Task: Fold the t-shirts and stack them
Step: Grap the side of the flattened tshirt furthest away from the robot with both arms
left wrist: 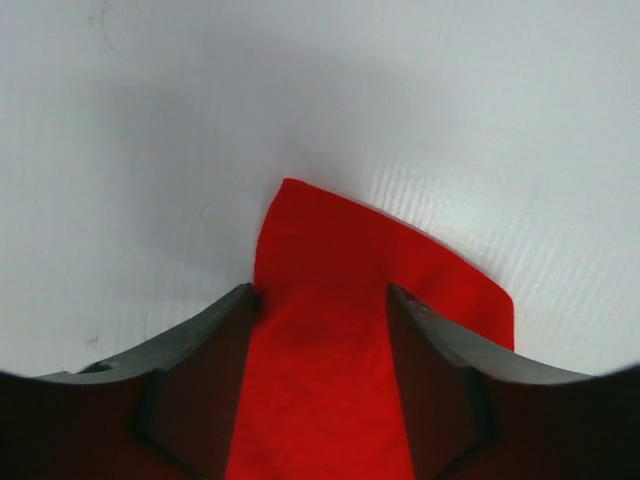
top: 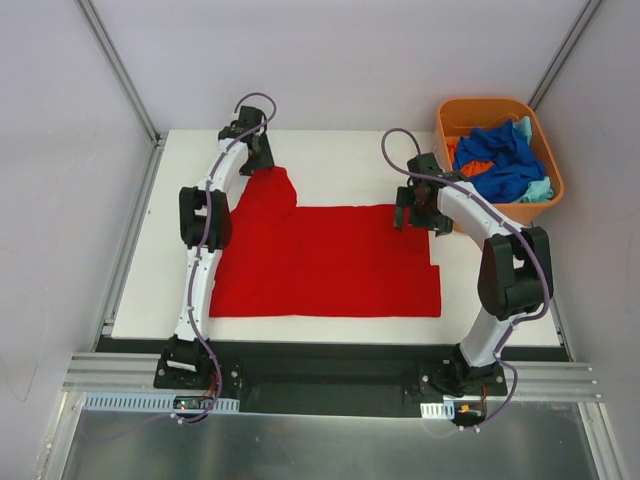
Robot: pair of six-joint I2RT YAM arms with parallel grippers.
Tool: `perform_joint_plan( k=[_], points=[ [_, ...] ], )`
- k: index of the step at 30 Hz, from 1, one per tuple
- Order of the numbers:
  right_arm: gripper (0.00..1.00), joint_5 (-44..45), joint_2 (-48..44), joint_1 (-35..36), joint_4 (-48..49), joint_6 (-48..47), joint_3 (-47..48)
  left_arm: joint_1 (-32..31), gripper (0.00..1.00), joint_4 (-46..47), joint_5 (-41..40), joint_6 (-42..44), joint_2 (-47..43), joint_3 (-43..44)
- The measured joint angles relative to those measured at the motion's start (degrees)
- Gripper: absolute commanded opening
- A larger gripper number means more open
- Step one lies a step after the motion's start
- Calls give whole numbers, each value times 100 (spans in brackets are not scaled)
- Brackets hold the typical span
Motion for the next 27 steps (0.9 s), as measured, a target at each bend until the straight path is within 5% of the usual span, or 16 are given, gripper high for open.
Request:
perform_joint_plan(
  k=[3, 5, 15, 27],
  points=[
    [97, -4, 0, -9, -2, 0, -44, -33, 26, -114, -186, -87, 13, 17],
    [97, -4, 0, -13, 0, -2, -48, -33, 0, -192, -216, -122, 24, 44],
    [98, 317, 216, -70, -256, -17, 627, -52, 0, -195, -269, 127, 2, 37],
    [88, 1185, 2227, -92, -240, 181, 2898, -498, 0, 894, -74, 1137, -1624, -1792]
  ],
)
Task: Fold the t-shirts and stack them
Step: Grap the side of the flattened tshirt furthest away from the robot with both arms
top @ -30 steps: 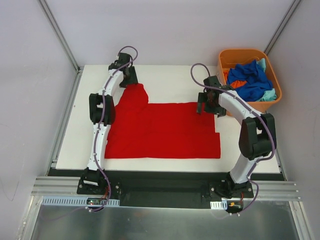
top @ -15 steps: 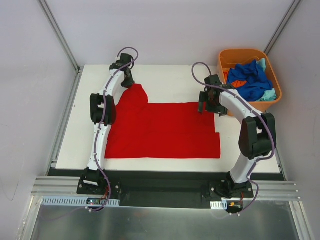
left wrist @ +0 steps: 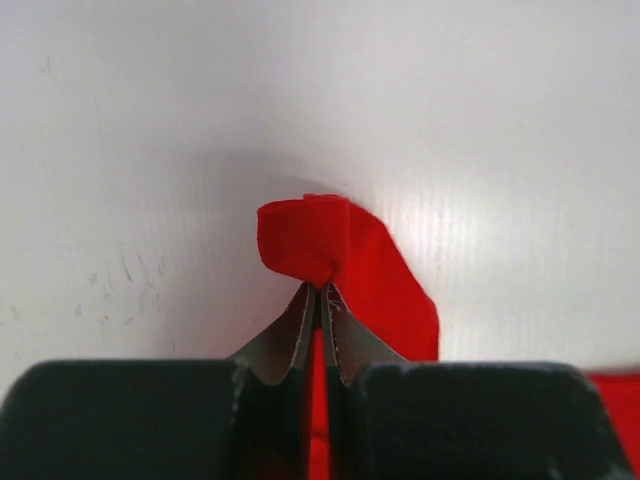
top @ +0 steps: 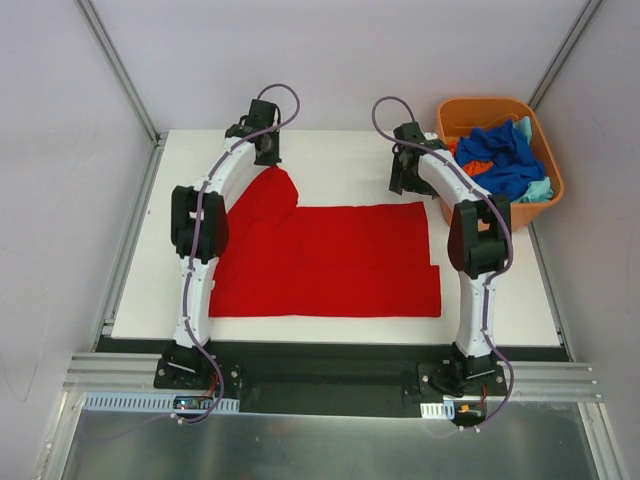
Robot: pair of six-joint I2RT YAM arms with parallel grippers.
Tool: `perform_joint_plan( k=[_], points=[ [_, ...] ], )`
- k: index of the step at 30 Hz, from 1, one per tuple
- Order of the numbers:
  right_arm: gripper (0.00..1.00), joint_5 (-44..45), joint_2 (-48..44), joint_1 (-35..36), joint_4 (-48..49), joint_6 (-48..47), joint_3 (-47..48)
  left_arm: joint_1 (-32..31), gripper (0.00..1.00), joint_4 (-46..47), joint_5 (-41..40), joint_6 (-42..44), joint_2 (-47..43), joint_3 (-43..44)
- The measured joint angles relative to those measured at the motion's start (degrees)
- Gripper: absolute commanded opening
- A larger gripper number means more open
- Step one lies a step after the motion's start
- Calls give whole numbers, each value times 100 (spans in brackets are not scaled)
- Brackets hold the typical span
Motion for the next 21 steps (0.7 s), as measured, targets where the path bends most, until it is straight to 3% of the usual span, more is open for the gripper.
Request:
perform_joint_plan(
  k=[13, 21],
  points=[
    [73, 328, 750, -118, -4, 422, 481, -79, 0, 787, 721, 501, -1517, -2205],
    [69, 306, 944, -164, 2, 667, 365, -125, 0, 1266, 1222, 592, -2485, -3543]
  ],
)
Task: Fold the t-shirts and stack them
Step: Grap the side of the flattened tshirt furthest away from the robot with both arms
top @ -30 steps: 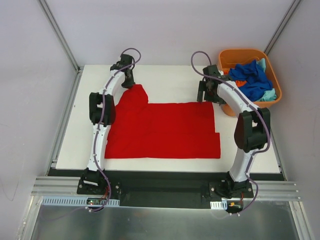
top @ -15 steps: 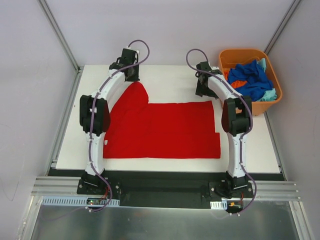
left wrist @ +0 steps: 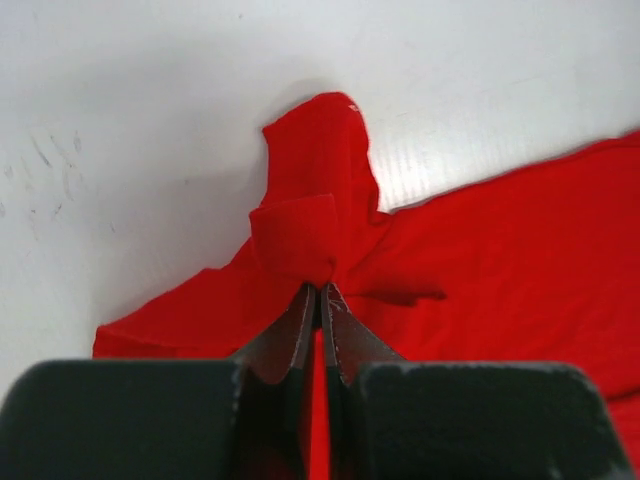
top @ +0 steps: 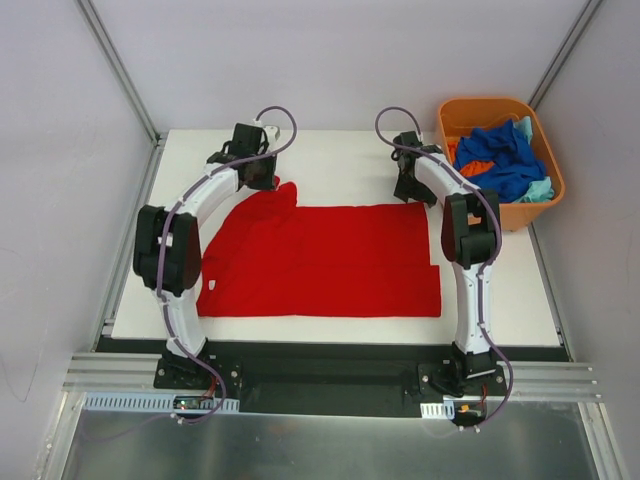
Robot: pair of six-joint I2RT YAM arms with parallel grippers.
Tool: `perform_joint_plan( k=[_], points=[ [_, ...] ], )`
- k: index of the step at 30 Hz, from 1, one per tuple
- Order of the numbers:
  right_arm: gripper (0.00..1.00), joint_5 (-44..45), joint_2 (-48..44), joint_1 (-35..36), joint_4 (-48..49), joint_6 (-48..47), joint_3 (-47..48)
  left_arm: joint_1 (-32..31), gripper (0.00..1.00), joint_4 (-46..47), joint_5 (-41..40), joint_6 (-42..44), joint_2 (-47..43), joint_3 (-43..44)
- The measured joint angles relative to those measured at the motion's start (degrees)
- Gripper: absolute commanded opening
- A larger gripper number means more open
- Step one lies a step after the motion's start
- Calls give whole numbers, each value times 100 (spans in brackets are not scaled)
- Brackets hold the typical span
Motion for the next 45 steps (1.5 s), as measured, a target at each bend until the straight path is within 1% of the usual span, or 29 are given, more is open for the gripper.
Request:
perform_joint_plan(
  k=[3, 5, 8, 9, 17, 18, 19, 20, 21, 26, 31, 36, 41, 45],
  points=[
    [61, -48, -2, -7, 17, 92, 0, -55, 0, 197, 92, 31, -391, -278],
    [58, -103, -9, -7, 83, 175, -57, -90, 0, 306, 125, 42, -592, -420],
    [48, -149, -79, -7, 236, 247, -203, -125, 0, 415, 181, 46, -793, -616],
    [41, -170, -105, -7, 278, 273, -258, -127, 0, 439, 190, 46, -844, -684],
    [22, -245, -267, -7, 422, 501, -568, -125, 0, 505, 186, 37, -1137, -1150],
    [14, -245, -289, -7, 435, 509, -605, -125, 0, 514, 186, 35, -1165, -1182],
    [11, -245, -317, -7, 457, 535, -662, -127, 0, 527, 188, 31, -1204, -1213],
    [4, -245, -343, -7, 466, 553, -708, -127, 0, 555, 186, 28, -1237, -1246],
    [1, -243, -358, -7, 472, 560, -730, -127, 0, 584, 188, 28, -1274, -1274],
    [1, -240, -407, -7, 509, 546, -791, -127, 0, 643, 188, 31, -1453, -1390],
    [1, -238, -809, 39, 616, 409, -1316, -127, 0, 719, 208, 22, -1871, -1746],
    [1, -129, -1563, 212, 732, 179, -2006, -127, 0, 872, 214, -144, -2673, -2557],
    [1, -44, -2424, 389, 817, 48, -2712, -157, 0, 1095, 216, -516, -3746, -3630],
    [1, 22, -2887, 490, 874, -11, -3128, -214, 0, 1169, 212, -909, -4640, -4409]
  ],
)
